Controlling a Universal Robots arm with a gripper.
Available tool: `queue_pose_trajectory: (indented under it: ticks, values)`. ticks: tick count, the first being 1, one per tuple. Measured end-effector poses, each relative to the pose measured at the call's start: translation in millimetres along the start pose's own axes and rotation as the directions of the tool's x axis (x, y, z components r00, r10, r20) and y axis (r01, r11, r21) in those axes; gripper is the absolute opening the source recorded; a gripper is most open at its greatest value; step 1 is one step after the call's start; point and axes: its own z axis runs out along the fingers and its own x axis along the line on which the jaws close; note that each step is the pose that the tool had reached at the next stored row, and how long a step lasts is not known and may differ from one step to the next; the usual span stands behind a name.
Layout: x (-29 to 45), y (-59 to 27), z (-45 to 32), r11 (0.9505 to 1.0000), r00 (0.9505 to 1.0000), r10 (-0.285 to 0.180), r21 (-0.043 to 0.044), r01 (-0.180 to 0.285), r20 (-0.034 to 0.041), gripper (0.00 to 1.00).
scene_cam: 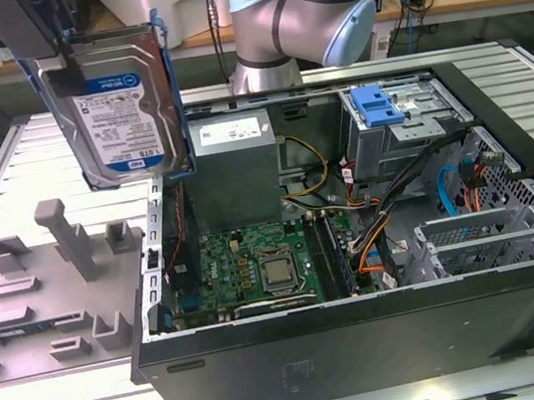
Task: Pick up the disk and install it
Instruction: 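Pick up the disk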
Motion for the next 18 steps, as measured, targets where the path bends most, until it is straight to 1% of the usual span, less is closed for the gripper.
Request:
queue_pose_trajectory:
  ticks: [7, 10, 11, 17, 18]
  values:
    - [10.9, -21.2, -0.7, 1.0000, 1.0000, 0.000, -0.0003, 0.000, 0.0001, 0.37]
    - [14.6, -35.6, -0.9, 1.0000, 1.0000, 0.000, -0.0007, 0.000, 0.0001, 0.37]
    - [16.5, -43.1, -1.0, 1.0000, 1.0000, 0.000, -0.0010, 0.000, 0.0001, 0.37]
    - [23.1, -68.7, -1.3, 1.0000, 1.0000, 0.000, -0.0020, 0.000, 0.0001, 0.37]
    - [24.9, -75.6, -1.5, 1.0000, 1.0000, 0.000, -0.0023, 0.000, -0.0001, 0.37]
